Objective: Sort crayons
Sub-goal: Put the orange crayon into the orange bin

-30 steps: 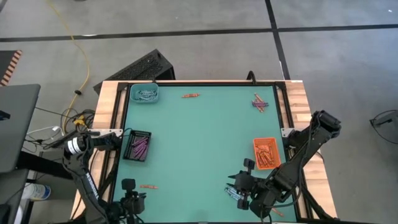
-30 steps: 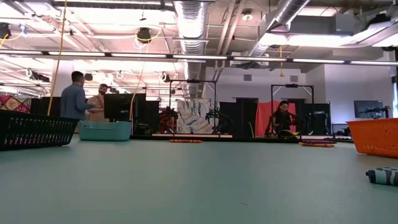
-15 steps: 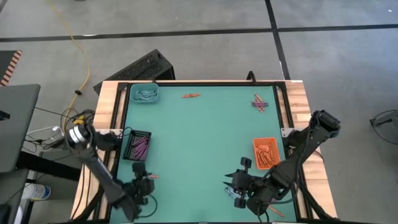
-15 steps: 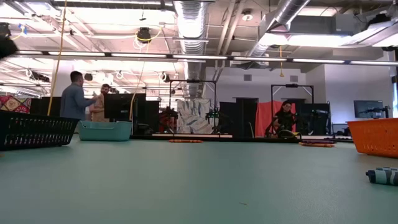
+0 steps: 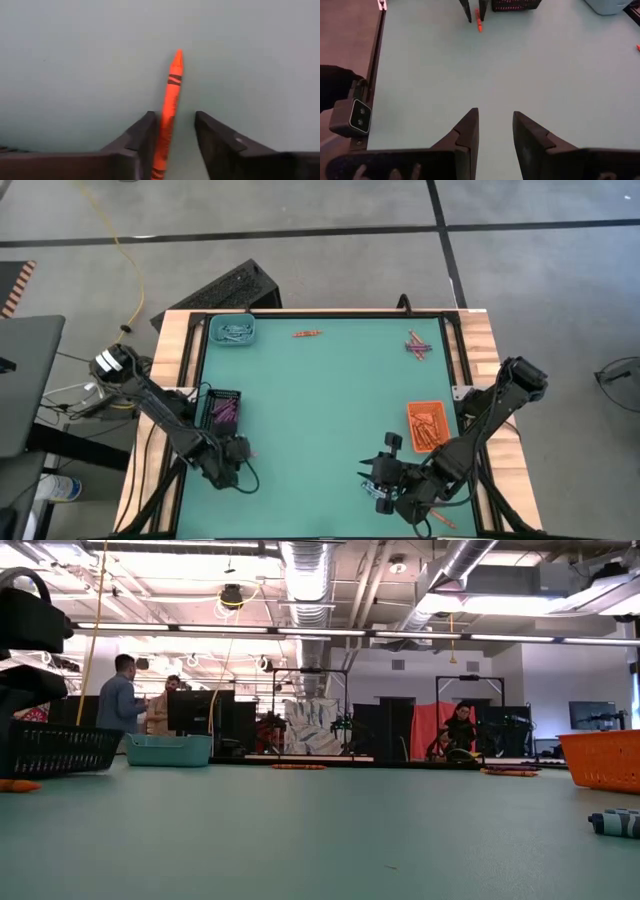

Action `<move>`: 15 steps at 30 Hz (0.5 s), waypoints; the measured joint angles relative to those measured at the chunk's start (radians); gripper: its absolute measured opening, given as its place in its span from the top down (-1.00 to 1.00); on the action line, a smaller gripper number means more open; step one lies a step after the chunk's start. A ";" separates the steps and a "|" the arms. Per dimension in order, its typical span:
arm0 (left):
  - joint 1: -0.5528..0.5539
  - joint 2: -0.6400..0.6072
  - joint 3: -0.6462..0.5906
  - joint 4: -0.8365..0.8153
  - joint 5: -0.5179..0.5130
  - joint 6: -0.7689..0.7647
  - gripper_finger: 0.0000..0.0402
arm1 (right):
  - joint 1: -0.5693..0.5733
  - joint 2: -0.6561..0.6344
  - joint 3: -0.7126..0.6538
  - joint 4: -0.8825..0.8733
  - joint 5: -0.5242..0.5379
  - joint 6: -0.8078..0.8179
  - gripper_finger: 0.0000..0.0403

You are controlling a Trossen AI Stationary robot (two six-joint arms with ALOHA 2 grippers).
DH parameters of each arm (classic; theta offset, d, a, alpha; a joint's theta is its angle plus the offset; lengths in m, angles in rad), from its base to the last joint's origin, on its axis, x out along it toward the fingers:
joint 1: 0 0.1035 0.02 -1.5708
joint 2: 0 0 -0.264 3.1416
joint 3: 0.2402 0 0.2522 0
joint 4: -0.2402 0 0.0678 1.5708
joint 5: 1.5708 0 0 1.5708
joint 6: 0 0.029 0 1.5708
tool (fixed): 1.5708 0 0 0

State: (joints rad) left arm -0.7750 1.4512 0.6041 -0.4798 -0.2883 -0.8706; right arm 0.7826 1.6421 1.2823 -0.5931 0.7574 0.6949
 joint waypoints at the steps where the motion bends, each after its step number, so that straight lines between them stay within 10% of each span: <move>1: 0.000 0.001 0.000 0.003 0.001 0.010 0.46 | 0.000 0.000 0.000 0.000 0.000 0.000 0.44; 7: -0.002 0.003 -0.002 0.022 -0.005 0.056 0.93 | 0.000 0.000 0.000 0.006 0.001 -0.018 0.44; 15: -0.013 0.006 0.008 0.023 -0.056 0.089 0.98 | 0.000 0.000 0.000 0.007 0.001 -0.016 0.44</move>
State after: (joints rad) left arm -0.7879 1.4570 0.6125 -0.4564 -0.3445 -0.7811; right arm 0.7826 1.6421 1.2823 -0.5861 0.7586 0.6785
